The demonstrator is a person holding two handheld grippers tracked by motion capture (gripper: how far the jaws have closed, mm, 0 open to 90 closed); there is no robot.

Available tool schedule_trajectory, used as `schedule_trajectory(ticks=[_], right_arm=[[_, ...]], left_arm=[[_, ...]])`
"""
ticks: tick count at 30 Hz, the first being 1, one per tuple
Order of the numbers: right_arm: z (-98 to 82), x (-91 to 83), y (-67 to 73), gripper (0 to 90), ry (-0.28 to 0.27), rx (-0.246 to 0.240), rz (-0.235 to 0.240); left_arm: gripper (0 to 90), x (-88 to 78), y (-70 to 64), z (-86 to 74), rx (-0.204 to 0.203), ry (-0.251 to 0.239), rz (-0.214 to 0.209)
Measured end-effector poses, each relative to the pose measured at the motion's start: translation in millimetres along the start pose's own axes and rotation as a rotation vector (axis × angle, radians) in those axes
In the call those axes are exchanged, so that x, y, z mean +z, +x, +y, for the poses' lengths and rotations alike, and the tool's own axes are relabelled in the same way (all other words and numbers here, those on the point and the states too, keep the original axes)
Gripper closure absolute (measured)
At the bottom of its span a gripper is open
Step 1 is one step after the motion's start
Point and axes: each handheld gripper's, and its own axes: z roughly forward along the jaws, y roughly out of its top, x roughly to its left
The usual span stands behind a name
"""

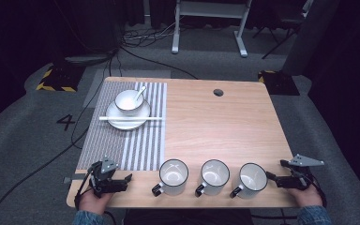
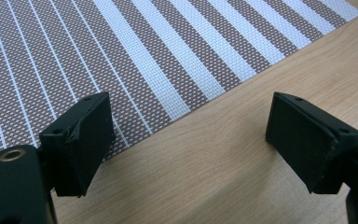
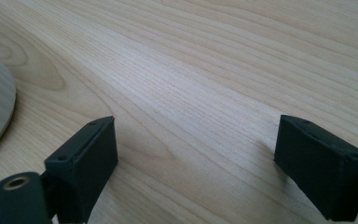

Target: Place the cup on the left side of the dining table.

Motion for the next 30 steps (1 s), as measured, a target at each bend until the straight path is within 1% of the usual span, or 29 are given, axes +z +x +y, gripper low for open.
schedule_trajectory(ticks=[4, 7, 10, 12, 14, 15, 16, 17, 18, 19, 20, 21, 23, 24, 26, 29, 30], right_arm=[[0.0, 0.0, -0.4, 13.2, -0.001, -0.001, 0.001], [0.1, 0.2, -0.7, 13.2, -0.001, -0.002, 0.002], [0.1, 0.0, 0.2, 14.1, -0.002, 0.000, -0.005], [0.1, -0.8, 2.2, 14.6, -0.007, -0.009, -0.010], [1.6, -6.1, 5.2, 14.7, -0.016, -0.036, -0.012], [1.6, -6.1, 5.2, 14.7, -0.016, -0.036, -0.012], [3.8, -12.2, 7.9, 14.7, -0.028, -0.037, -0.002], [5.1, -16.3, 8.8, 14.6, -0.024, -0.041, 0.003], [5.1, -16.3, 8.8, 14.6, -0.024, -0.041, 0.003], [6.3, -20.2, 9.7, 14.6, -0.024, -0.043, 0.009], [8.3, -27.7, 11.3, 14.6, -0.024, -0.043, 0.016], [8.3, -27.7, 11.3, 14.6, -0.024, -0.043, 0.016], [9.8, -35.1, 14.2, 14.6, -0.027, -0.036, 0.018], [11.1, -42.2, 17.5, 14.6, -0.034, -0.035, 0.023], [13.0, -48.8, 21.8, 14.6, -0.037, -0.032, 0.031], [15.9, -58.7, 30.9, 14.6, -0.048, -0.030, 0.041], [16.6, -62.1, 32.9, 14.6, -0.053, -0.037, 0.049]], left_arm=[[15.6, 0.0, 0.0, 0.0, 0.000, 0.000, 0.000], [15.6, -0.4, 0.4, 0.2, 0.005, 0.000, 0.011], [15.6, -0.3, 0.6, 0.2, 0.006, -0.001, 0.011], [15.6, -0.5, 0.5, 0.2, 0.006, 0.000, 0.013], [15.6, -0.5, 0.6, 0.2, 0.006, -0.001, 0.013], [15.6, -0.5, 0.6, 0.2, 0.006, -0.001, 0.013], [15.6, -0.4, 0.6, 0.2, 0.006, -0.001, 0.013], [15.6, -0.5, 0.5, 0.2, 0.006, 0.000, 0.014], [15.6, -0.5, 0.5, 0.2, 0.006, 0.000, 0.014], [15.6, -0.5, 0.5, 0.2, 0.006, 0.000, 0.014], [15.6, -0.5, 0.6, 0.2, 0.006, 0.000, 0.013], [15.6, -0.4, 0.6, 0.3, 0.005, -0.001, 0.014], [15.5, -0.4, 0.6, 0.3, 0.005, -0.001, 0.014], [15.4, -0.4, 0.6, 0.3, 0.005, -0.001, 0.013], [15.4, 0.0, 0.5, 0.3, 0.002, 0.000, 0.007], [15.4, -0.2, 0.5, 0.4, 0.002, 0.003, 0.008], [15.4, -0.2, 0.5, 0.4, 0.002, 0.003, 0.008]])
